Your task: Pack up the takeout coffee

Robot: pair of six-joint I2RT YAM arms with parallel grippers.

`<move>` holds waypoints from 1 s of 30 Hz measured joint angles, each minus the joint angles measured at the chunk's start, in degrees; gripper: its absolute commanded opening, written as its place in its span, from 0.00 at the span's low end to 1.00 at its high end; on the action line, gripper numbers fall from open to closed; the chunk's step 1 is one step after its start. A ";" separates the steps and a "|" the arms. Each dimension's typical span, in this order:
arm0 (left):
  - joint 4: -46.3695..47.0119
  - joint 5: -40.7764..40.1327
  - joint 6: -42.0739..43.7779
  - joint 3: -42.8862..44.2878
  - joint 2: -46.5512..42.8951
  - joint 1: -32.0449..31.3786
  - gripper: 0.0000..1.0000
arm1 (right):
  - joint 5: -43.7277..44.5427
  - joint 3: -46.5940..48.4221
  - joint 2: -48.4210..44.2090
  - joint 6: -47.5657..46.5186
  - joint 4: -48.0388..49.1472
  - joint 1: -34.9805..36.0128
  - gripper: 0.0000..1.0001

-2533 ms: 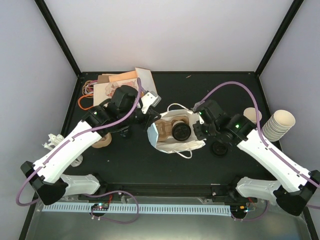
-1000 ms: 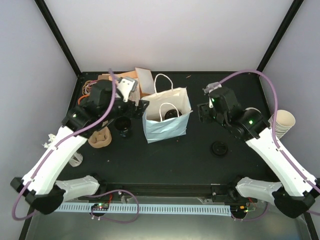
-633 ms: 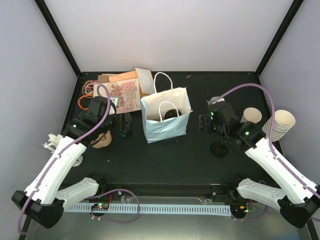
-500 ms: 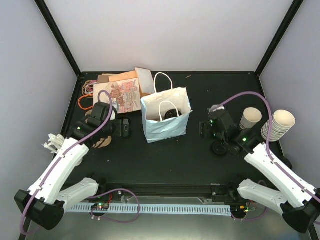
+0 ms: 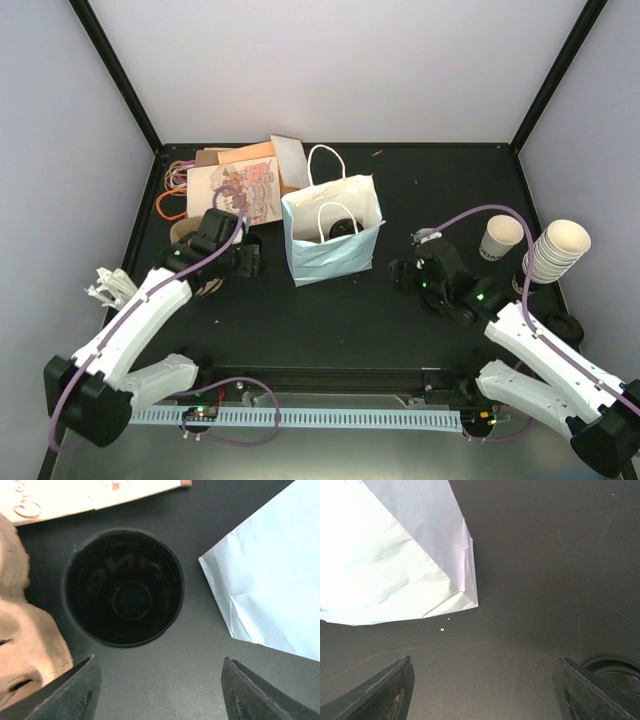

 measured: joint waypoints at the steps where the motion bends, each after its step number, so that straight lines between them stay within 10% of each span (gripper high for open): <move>1: 0.28 0.68 0.46 0.11 1.81 0.00 0.58 | -0.28 -0.24 0.22 -0.07 0.68 0.00 0.79; 16: 0.83 2.82 4.70 7.69 18.10 0.00 0.24 | -1.16 -5.38 -2.51 -2.60 6.08 0.00 0.79; 30: -0.02 2.80 8.09 12.07 25.20 0.00 0.15 | -2.38 -6.25 -0.61 -2.89 7.78 0.00 0.79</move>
